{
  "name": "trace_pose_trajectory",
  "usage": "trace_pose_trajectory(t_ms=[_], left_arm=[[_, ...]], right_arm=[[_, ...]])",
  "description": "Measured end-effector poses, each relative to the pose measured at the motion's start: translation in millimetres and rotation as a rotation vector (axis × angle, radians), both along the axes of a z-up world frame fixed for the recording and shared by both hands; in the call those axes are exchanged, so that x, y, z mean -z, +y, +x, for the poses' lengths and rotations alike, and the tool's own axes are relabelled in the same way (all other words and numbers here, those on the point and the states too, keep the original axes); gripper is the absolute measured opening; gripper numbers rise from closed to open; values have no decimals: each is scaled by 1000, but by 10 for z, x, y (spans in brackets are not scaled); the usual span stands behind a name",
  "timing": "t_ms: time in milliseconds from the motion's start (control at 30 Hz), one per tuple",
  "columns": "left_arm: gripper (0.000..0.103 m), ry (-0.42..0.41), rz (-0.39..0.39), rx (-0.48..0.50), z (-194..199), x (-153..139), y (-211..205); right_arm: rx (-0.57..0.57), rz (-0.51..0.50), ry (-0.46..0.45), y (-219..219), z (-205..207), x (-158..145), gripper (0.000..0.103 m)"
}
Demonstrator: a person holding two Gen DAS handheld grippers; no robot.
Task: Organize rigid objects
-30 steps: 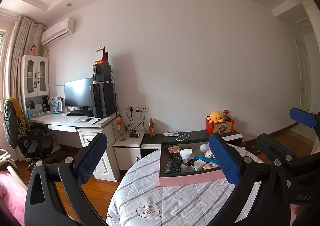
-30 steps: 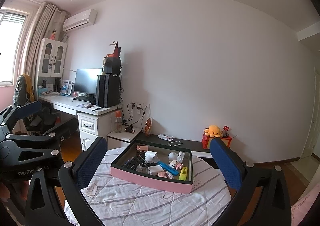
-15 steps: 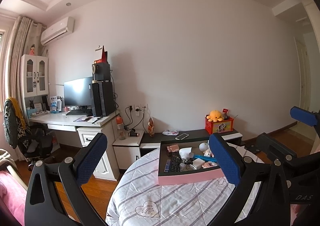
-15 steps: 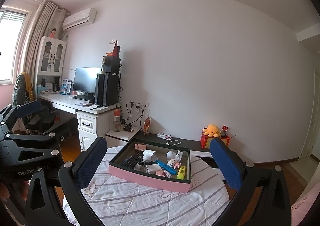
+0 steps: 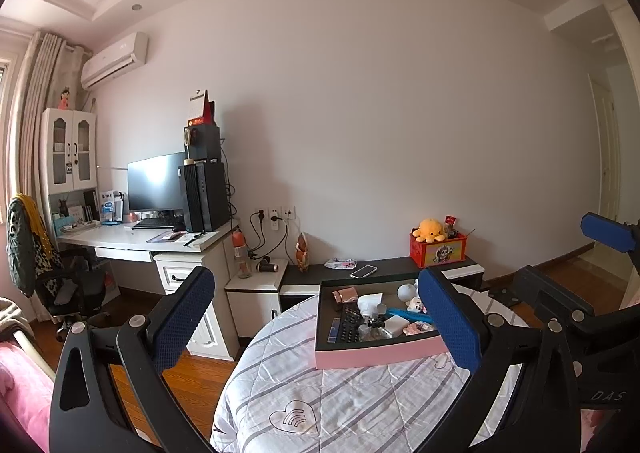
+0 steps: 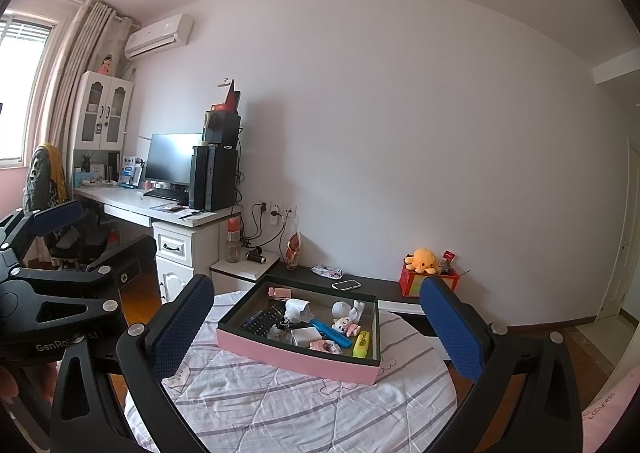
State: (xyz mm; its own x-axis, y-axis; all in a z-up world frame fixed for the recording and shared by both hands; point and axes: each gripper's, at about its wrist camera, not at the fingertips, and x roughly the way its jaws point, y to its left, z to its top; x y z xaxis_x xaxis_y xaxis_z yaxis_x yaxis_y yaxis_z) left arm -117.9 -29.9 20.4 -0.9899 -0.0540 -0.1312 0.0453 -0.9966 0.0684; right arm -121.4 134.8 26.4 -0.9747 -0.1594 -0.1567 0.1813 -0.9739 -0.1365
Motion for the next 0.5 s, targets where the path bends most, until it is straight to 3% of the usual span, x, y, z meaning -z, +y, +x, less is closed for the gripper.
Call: trace_pose_trajectory(t_ms=[500], left_arm=[[103,-6,2,1,1,-6,-5]], right_arm=[[2,3,-4,-1,7,-6,103]])
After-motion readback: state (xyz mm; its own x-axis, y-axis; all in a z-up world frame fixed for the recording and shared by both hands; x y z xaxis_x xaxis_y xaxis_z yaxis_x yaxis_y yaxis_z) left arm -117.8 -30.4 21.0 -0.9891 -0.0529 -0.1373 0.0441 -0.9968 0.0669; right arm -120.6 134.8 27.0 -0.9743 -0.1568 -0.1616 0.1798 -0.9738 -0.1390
